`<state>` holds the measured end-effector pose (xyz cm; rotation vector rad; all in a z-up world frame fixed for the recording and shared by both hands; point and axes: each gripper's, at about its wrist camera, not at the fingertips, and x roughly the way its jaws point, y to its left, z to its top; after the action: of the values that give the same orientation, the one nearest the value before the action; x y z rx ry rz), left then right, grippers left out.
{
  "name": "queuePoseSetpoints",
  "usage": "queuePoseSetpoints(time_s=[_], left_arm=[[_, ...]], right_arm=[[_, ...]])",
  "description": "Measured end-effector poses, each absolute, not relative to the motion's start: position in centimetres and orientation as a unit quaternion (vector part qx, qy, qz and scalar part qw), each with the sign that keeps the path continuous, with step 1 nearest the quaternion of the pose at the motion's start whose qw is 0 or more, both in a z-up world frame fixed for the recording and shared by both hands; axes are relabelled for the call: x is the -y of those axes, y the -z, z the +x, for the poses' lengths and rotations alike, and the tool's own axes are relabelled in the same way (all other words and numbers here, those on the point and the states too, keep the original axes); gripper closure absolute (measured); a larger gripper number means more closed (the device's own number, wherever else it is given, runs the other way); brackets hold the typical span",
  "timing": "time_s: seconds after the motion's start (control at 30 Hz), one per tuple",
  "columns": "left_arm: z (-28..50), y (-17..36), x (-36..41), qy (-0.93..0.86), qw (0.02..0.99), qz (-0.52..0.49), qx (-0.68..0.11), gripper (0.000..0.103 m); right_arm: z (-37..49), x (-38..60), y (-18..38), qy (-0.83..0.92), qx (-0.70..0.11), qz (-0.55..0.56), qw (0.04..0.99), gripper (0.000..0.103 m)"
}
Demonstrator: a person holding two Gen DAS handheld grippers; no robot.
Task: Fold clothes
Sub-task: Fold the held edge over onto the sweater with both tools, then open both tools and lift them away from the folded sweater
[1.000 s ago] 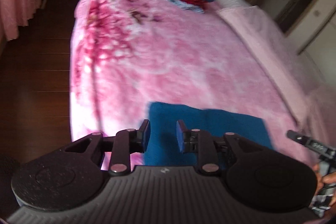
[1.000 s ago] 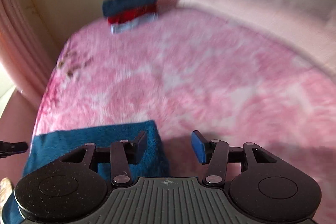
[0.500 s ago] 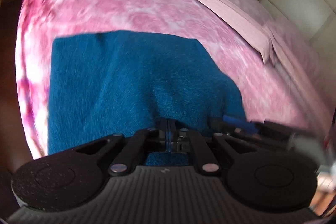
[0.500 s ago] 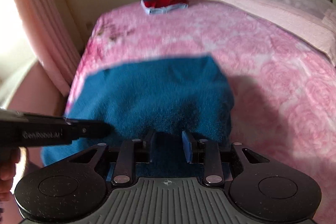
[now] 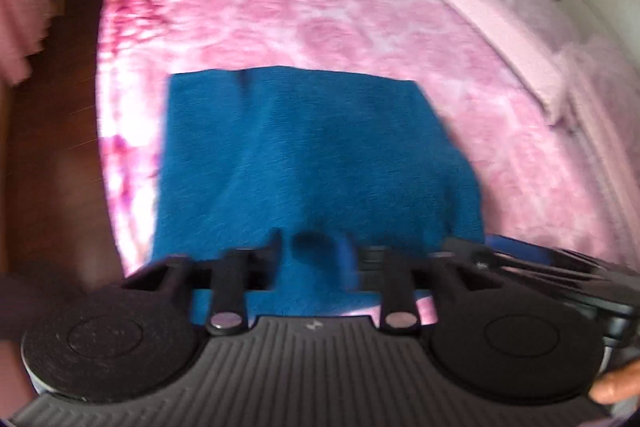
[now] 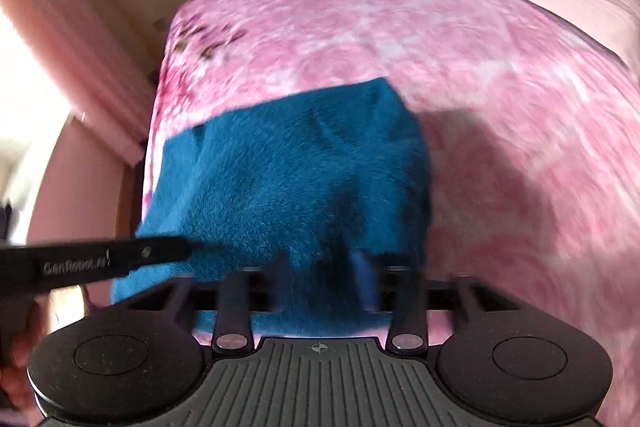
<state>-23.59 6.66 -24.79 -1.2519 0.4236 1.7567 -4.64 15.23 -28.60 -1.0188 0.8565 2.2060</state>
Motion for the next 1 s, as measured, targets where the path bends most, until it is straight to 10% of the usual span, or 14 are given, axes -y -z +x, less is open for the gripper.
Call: queuePoseSetpoints(time_s=[0.63,1.0], left_arm=[[-23.5,27.3,-1.8,-0.696,0.386,-0.556,-0.239,0.068],[-34.9,28.7,2.6,-0.700,0.412,-0.583,0.014,0.052]], right_arm=[[-2.4,-11.8,30.4,-0.779,-0.336,-0.444,0.289,0.023],[2.3,-19.7,30.2,-0.771,-0.445,-0.347,0.294,0.023]])
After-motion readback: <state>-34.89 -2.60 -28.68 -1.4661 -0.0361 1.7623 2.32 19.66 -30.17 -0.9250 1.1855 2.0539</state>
